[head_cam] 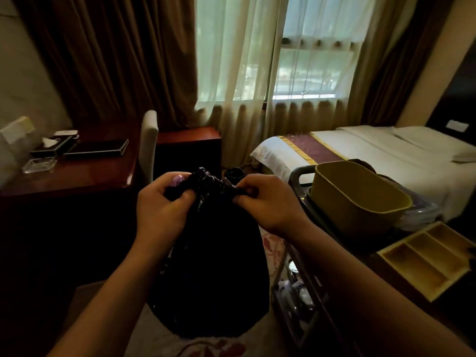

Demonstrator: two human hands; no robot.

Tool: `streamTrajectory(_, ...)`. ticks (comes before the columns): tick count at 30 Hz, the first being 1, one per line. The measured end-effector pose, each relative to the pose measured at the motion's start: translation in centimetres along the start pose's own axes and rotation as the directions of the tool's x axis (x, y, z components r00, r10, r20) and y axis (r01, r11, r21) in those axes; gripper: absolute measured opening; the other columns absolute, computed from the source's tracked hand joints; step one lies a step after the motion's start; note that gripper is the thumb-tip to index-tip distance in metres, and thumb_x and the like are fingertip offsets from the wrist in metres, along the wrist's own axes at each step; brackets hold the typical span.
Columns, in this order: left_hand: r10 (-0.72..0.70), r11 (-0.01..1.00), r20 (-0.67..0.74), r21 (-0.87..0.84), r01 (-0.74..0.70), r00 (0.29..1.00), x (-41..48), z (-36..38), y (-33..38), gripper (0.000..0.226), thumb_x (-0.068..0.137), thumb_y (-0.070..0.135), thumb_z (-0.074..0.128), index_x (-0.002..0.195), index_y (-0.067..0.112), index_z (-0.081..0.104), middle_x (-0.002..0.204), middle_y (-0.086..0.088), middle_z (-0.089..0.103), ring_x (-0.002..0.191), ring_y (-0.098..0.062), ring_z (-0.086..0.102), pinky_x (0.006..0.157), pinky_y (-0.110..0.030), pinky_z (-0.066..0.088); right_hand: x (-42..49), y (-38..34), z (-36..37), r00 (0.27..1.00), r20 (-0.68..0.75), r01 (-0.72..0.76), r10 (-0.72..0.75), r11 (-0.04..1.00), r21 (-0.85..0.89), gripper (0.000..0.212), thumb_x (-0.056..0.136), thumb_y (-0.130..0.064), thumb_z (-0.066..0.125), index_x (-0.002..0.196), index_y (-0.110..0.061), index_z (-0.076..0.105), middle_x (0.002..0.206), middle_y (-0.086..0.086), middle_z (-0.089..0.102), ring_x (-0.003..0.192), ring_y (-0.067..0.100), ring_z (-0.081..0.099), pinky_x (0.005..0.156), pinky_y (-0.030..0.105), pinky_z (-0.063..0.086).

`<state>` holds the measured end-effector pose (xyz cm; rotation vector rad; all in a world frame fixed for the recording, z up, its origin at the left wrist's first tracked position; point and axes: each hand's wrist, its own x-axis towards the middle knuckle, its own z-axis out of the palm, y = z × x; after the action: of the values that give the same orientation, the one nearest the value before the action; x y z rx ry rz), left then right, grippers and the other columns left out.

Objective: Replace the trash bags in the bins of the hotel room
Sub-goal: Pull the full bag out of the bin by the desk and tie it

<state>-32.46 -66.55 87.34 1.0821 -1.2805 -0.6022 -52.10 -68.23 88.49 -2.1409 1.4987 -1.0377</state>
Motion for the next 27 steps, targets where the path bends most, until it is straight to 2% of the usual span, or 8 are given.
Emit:
streamTrajectory(3,0.056,0.998,0.014,-0.033,-0.056,0.998,2.7,3.6,0.3,0.024,0.081,-0.001,0.071,0.088,0.022,0.073,0.076,0.012,0.073,0.074,0.000,0.066,0.071,-0.016,0.050,1.7,1.6,-2.7,0.999,-0.031,0.019,-0.019,1.000,-0.006,0.010,0.086,-0.033,0.070,0.095,-0.029,0.073,0.083,-0.010,0.070,0.081,0.009,0.065,0.073,0.040,0.055)
streamTrajectory(5,0.082,0.995,0.047,-0.063,-0.079,0.996,4.5,5.9,0.5,0.027,0.082,-0.001,0.071,0.086,0.026,0.072,0.076,0.015,0.073,0.074,0.002,0.066,0.069,-0.013,0.049,3.1,2.7,-4.4,0.997,-0.070,0.017,-0.019,0.999,-0.029,0.012,0.086,-0.030,0.071,0.097,-0.026,0.074,0.081,-0.012,0.068,0.077,0.005,0.062,0.068,0.028,0.049)
streamTrajectory(8,0.087,0.992,0.082,-0.100,-0.079,0.993,7.6,9.0,0.4,0.021,0.082,0.003,0.073,0.089,0.024,0.074,0.080,0.007,0.075,0.078,-0.007,0.070,0.073,-0.024,0.053,5.5,3.8,-6.5,0.987,-0.160,-0.009,-0.007,0.995,-0.099,0.010,0.085,-0.026,0.072,0.093,-0.021,0.075,0.071,-0.016,0.059,0.069,0.003,0.056,0.060,0.019,0.036)
streamTrajectory(13,0.182,0.977,0.157,-0.141,-0.160,0.971,14.2,13.6,0.3,0.018,0.083,0.006,0.072,0.096,0.018,0.075,0.086,0.001,0.075,0.082,-0.009,0.070,0.080,-0.032,0.057,10.2,4.8,-9.1,0.955,-0.293,-0.092,0.039,0.981,-0.170,0.008,0.085,-0.028,0.071,0.089,-0.022,0.075,0.077,-0.011,0.067,0.077,0.010,0.062,0.066,0.026,0.043)
streamTrajectory(18,0.221,0.948,0.294,-0.287,-0.135,0.930,21.7,18.1,0.2,0.013,0.082,0.015,0.071,0.091,0.023,0.075,0.087,-0.001,0.075,0.085,-0.018,0.072,0.084,-0.045,0.059,15.1,4.9,-11.9,0.897,-0.436,-0.165,0.074,0.971,-0.174,0.011,0.089,-0.022,0.067,0.095,-0.016,0.075,0.088,-0.002,0.073,0.085,0.017,0.067,0.080,0.041,0.054)
streamTrajectory(22,0.298,0.902,0.369,-0.410,-0.134,0.880,25.7,21.7,1.5,0.027,0.085,0.009,0.069,0.068,0.029,0.067,0.063,0.015,0.064,0.062,0.002,0.058,0.063,-0.020,0.046,18.1,4.2,-14.8,0.828,-0.558,-0.238,0.063,0.940,-0.246,0.013,0.088,-0.019,0.067,0.097,-0.015,0.076,0.090,-0.002,0.074,0.087,0.017,0.068,0.082,0.042,0.055)
streamTrajectory(24,0.325,0.896,0.408,-0.422,-0.139,0.853,27.4,23.8,2.0,0.022,0.086,0.010,0.068,0.070,0.024,0.064,0.063,0.012,0.061,0.060,0.003,0.054,0.059,-0.017,0.043,19.4,3.9,-16.3,0.794,-0.604,-0.288,0.059,0.913,-0.290,0.015,0.089,-0.019,0.066,0.101,-0.016,0.075,0.094,-0.001,0.073,0.090,0.016,0.068,0.085,0.039,0.055)
streamTrajectory(27,0.349,0.883,0.454,-0.453,-0.125,0.820,29.5,27.3,2.5,0.011,0.083,0.018,0.070,0.077,0.010,0.067,0.067,0.008,0.065,0.068,-0.007,0.061,0.068,-0.035,0.051,21.0,4.3,-19.0,0.749,-0.660,-0.349,0.061,0.883,-0.315,0.016,0.091,-0.020,0.065,0.104,-0.016,0.074,0.096,-0.001,0.073,0.090,0.014,0.069,0.086,0.038,0.057)
